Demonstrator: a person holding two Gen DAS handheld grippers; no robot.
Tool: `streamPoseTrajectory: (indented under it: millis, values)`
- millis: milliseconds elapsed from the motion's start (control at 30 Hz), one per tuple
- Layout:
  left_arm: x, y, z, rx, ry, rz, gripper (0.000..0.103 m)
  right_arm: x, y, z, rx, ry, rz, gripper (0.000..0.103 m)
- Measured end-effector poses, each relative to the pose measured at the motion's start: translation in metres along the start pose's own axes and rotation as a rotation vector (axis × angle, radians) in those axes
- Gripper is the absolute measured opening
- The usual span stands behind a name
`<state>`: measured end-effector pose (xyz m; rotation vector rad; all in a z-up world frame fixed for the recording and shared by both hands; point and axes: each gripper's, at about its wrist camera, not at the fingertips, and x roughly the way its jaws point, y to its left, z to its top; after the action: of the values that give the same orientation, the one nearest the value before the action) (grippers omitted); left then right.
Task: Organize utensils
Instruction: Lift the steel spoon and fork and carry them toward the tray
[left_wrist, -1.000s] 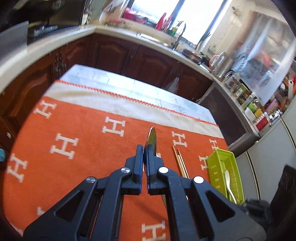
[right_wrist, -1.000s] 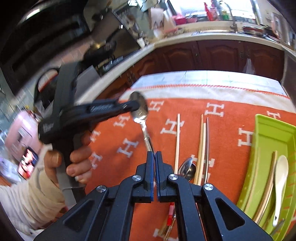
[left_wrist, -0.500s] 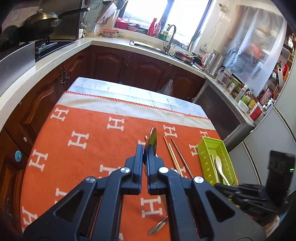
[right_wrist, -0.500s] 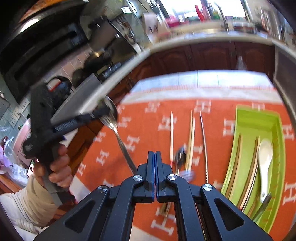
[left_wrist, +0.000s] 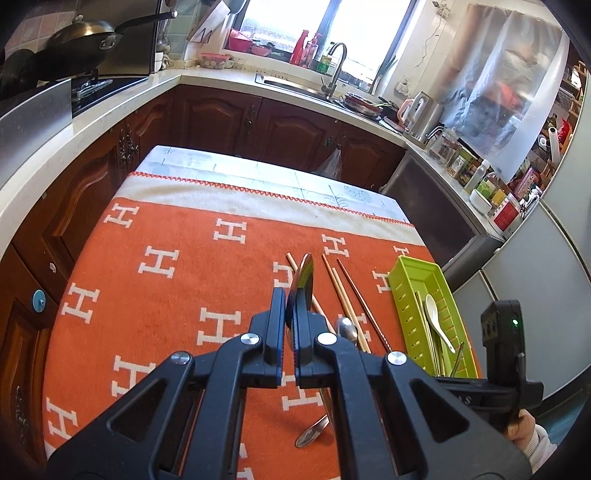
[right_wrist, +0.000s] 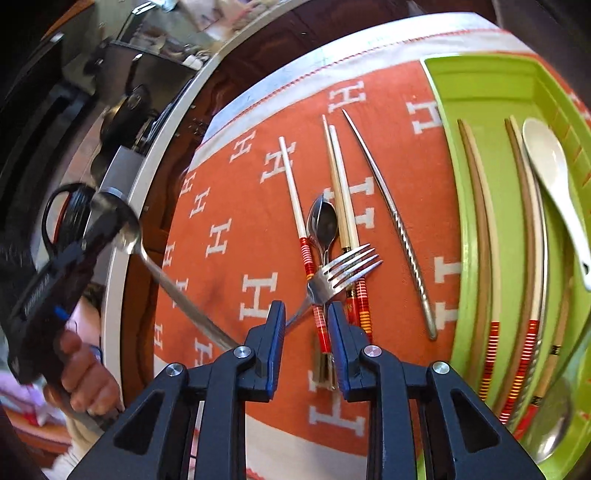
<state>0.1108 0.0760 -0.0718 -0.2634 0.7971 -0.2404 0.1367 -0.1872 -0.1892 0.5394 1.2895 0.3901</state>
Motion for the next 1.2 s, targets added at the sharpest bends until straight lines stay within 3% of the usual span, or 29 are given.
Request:
streamPoseTrajectory:
  millis: [300, 567, 700, 1000, 1200]
  values:
    - [0.007, 0.012, -0.005, -0.021, 0.021, -0.012, 0.001, 0.037, -0.002, 0.022, 0.181, -0.005, 0.007, 0.024]
    - [0.014, 0.019, -0.007, -0.034, 0.040, -0.023, 0.001, 0.057, -0.011, 0.032, 0.334, -0.062, 0.044, 0.024]
    - [0.018, 0.020, -0.006, -0.036, 0.043, -0.021, 0.001, 0.050, -0.004, 0.033, 0.293, -0.118, 0.004, 0.010]
    - [0.015, 0.011, -0.008, -0.006, 0.036, -0.037, 0.001, 0.023, 0.026, 0.030, 0.103, -0.196, 0.030, 0.005]
    - [0.000, -0.001, -0.009, 0.031, 0.022, -0.057, 0.001, -0.025, 0.042, 0.020, -0.028, -0.273, 0.044, 0.002]
